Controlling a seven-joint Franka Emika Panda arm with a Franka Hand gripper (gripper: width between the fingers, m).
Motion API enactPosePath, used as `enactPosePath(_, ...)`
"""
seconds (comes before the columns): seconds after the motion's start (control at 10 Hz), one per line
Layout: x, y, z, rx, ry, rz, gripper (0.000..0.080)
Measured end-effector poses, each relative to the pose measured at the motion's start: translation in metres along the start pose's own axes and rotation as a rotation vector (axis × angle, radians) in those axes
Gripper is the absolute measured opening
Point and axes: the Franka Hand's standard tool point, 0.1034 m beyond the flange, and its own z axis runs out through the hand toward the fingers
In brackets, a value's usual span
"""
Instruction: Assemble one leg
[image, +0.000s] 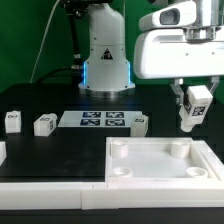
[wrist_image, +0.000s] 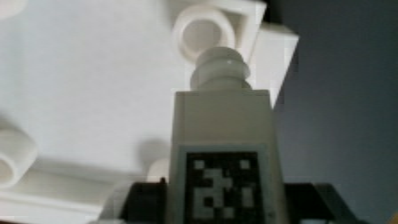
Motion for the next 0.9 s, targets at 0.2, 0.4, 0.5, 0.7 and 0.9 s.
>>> enactPosePath(0.2,0.014,-0.003,0.001,-0.002,0.006,-0.014,0.0290)
enactPosePath(0.4,0.016,-0.003,0.002,0.001,0.072,-0.013,0.0291)
enactPosePath(0.5,0.014,-0.003,0.003,0.002,0.074,-0.013,0.0291)
enactPosePath(0.7,0.016,-0.001,0.004,0.002,0.207,-0.040,0.0291)
enactPosePath(0.9,0.026,0.012,0.008,-0.013,0.208,-0.087,0.0291)
